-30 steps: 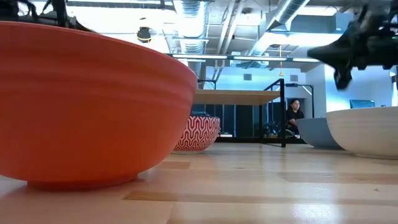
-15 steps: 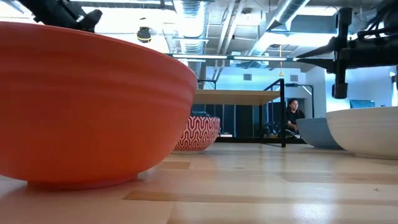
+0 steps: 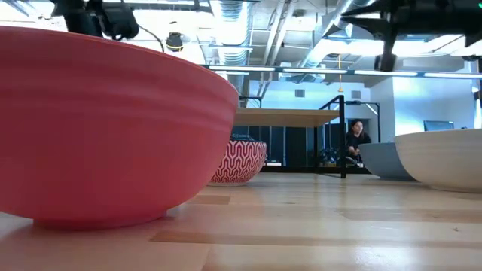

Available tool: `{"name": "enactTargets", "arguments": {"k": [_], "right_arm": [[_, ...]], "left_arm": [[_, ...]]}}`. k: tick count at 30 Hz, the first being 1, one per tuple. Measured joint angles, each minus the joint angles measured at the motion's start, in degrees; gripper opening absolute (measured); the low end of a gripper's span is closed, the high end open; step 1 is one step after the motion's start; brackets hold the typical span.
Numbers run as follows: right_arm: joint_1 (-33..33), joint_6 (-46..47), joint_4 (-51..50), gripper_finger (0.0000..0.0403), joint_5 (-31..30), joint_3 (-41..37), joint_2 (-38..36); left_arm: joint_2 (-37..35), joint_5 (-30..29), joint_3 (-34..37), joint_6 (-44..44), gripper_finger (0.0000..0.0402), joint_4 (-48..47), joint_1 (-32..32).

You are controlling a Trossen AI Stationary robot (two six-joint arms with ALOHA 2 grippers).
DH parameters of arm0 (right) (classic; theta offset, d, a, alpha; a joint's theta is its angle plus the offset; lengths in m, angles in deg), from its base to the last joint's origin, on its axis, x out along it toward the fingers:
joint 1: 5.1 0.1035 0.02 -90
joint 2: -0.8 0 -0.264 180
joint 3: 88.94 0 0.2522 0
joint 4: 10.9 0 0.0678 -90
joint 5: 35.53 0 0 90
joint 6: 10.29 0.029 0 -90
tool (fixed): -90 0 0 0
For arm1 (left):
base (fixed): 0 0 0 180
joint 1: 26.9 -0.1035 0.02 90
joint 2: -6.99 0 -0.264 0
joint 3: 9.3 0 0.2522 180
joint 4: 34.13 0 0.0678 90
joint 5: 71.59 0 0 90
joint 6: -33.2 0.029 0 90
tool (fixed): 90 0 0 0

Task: Place and stack bowls onto a shelf
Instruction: Put the yellow pattern bowl on the shelf

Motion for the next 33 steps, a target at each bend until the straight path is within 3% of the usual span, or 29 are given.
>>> {"name": "enactTargets", "arguments": {"k": [8, 17, 23, 29, 33], "right_arm": [[2.9, -3.12, -2.95, 0.0061, -0.08, 4.78, 12.15], [5.49, -2.91, -2.55, 0.0142, -0.09, 9.03, 21.75], [6.04, -2.93, -4.72, 0.0176, -0.11, 10.08, 24.93], [6.36, -2.97, -5.17, 0.0173, -0.17, 10.23, 25.09], [6.55, -3.08, -5.69, 0.0167, -1.07, 10.23, 25.01]], "left_arm": [[7.79, 2.75, 0.09, -0.61, 0.0176, -3.76, -5.79], [16.02, 4.29, 0.09, 2.32, 0.0176, -3.25, -11.52], [18.32, 5.48, 0.09, 3.0, 0.0176, -1.35, -12.42], [18.68, 6.91, 0.09, 2.02, 0.0171, -0.68, -12.43], [18.68, 7.08, 0.09, 0.06, 0.0147, -0.54, -12.37]]}}
